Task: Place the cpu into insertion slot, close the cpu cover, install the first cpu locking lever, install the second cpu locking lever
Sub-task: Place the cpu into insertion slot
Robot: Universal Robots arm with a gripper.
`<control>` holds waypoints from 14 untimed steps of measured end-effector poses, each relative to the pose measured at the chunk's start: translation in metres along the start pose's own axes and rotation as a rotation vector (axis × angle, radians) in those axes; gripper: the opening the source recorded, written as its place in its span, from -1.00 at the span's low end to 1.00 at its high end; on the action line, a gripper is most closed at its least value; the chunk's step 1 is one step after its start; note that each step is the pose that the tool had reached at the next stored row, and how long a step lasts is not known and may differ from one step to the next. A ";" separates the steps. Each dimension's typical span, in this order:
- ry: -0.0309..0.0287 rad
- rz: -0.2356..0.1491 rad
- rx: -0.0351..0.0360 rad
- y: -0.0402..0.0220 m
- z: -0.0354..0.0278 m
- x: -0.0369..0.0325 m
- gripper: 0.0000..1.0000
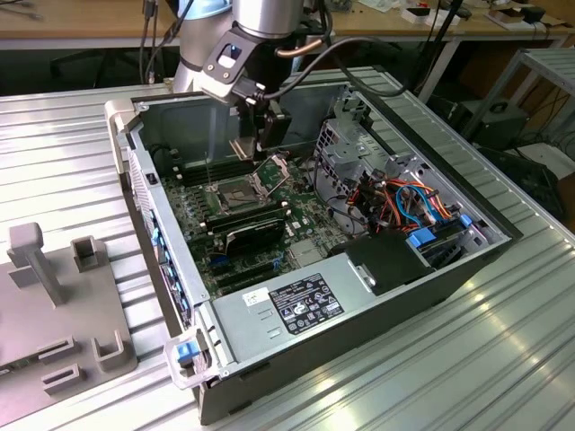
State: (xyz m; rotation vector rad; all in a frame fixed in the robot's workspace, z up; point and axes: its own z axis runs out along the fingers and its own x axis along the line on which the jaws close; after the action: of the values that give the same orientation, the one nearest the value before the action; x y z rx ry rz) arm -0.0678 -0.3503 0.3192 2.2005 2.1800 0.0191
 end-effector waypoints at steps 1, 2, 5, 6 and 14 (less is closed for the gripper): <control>0.0001 0.001 0.0000 -0.0001 0.0018 0.0023 0.09; 0.0001 0.001 -0.0001 -0.0001 0.0036 0.0045 0.09; 0.0000 0.004 0.0001 -0.0004 0.0089 0.0111 0.09; 0.0000 0.005 0.0000 -0.0006 0.0109 0.0134 0.09; -0.0004 0.012 0.0002 -0.0014 0.0282 0.0322 0.09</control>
State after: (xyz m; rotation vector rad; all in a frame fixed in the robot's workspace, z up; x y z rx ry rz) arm -0.0678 -0.3188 0.2903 2.2133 2.1669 0.0189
